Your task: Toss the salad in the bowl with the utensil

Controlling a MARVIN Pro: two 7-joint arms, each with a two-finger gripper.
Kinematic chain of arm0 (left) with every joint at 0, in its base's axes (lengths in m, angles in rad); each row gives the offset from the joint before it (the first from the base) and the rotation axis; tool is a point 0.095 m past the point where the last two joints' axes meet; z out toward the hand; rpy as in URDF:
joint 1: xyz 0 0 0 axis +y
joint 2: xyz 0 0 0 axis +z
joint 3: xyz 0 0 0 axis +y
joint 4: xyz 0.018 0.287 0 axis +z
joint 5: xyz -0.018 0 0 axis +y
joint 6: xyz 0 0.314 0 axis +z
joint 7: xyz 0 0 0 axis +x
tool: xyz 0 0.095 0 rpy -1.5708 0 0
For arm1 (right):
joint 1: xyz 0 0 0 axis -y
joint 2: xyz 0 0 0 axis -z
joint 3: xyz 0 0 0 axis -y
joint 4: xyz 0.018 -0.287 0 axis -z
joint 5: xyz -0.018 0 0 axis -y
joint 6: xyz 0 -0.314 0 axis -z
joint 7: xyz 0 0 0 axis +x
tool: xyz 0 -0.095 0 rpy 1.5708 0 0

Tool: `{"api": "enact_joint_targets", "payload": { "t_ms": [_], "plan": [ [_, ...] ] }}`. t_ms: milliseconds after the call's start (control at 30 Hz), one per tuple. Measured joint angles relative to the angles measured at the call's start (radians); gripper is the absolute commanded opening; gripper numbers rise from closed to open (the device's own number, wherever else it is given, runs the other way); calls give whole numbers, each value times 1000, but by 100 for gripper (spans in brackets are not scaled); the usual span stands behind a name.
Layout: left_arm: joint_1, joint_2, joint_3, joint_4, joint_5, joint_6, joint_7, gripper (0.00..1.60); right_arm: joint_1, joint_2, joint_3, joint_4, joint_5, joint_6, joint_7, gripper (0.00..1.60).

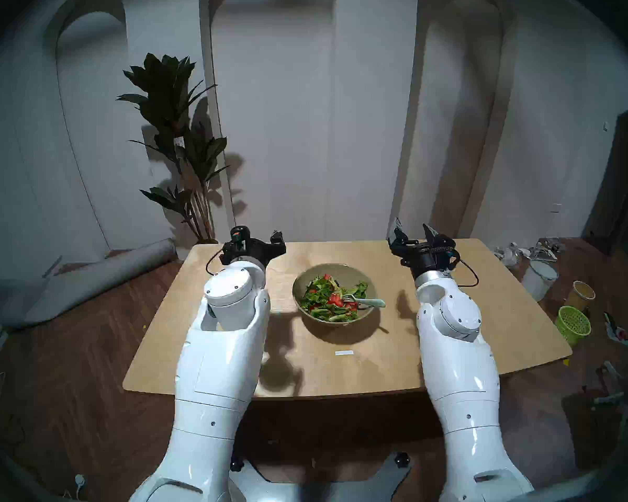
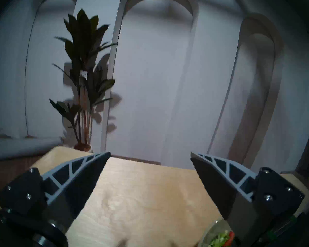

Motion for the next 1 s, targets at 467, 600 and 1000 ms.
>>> {"api": "enact_joint_targets", "payload": {
  "t_ms": [467,600,1000],
  "plan": [
    [-18,71,56,75,148,-193,30,160,-1,19,44,-61,30,199,-24,160],
    [-25,97,32,75,133,-208,-10,160,-2,45,50,-76,31,248,-4,160],
    [-41,130,-15,75,62,-180,-90,160,-16,80,60,-82,29,226,44,160]
  ]
}}
